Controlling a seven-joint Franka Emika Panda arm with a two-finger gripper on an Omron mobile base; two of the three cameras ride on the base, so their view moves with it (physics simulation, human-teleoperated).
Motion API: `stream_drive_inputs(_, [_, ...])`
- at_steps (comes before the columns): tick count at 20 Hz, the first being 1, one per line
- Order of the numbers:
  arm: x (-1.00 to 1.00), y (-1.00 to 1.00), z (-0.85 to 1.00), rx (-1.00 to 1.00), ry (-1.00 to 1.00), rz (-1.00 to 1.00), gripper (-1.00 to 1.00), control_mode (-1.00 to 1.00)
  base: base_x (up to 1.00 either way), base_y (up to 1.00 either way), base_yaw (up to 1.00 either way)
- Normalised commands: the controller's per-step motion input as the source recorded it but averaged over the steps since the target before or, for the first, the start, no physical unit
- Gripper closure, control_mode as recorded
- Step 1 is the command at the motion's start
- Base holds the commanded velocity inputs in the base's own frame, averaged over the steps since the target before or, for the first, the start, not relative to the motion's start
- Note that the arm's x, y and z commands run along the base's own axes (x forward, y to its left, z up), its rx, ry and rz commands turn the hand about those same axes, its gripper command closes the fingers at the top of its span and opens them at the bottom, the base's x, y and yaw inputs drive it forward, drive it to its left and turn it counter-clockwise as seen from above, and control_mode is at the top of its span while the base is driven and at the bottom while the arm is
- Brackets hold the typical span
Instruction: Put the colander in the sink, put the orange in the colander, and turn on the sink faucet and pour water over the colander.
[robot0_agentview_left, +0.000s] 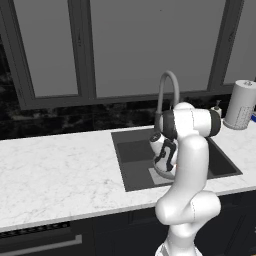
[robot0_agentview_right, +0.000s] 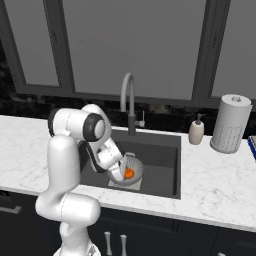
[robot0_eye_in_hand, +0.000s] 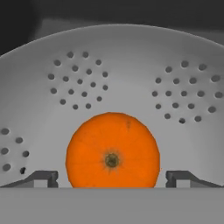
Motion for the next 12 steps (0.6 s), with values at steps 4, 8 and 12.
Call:
stream_drive_inputs(4, [-0.19, 0.00, 0.30, 0.00, -0.04, 0.00, -1.00, -1.00, 0.00, 0.00, 0.00])
stream_drive_inputs(8, [-0.05, 0.00, 0.03, 0.00, 0.00, 0.00, -1.00, -1.00, 0.00, 0.00, 0.00])
stream_drive_inputs(12, [-0.05, 0.00, 0.00, 0.00, 0.00, 0.00, 1.00, -1.00, 0.00, 0.00, 0.00])
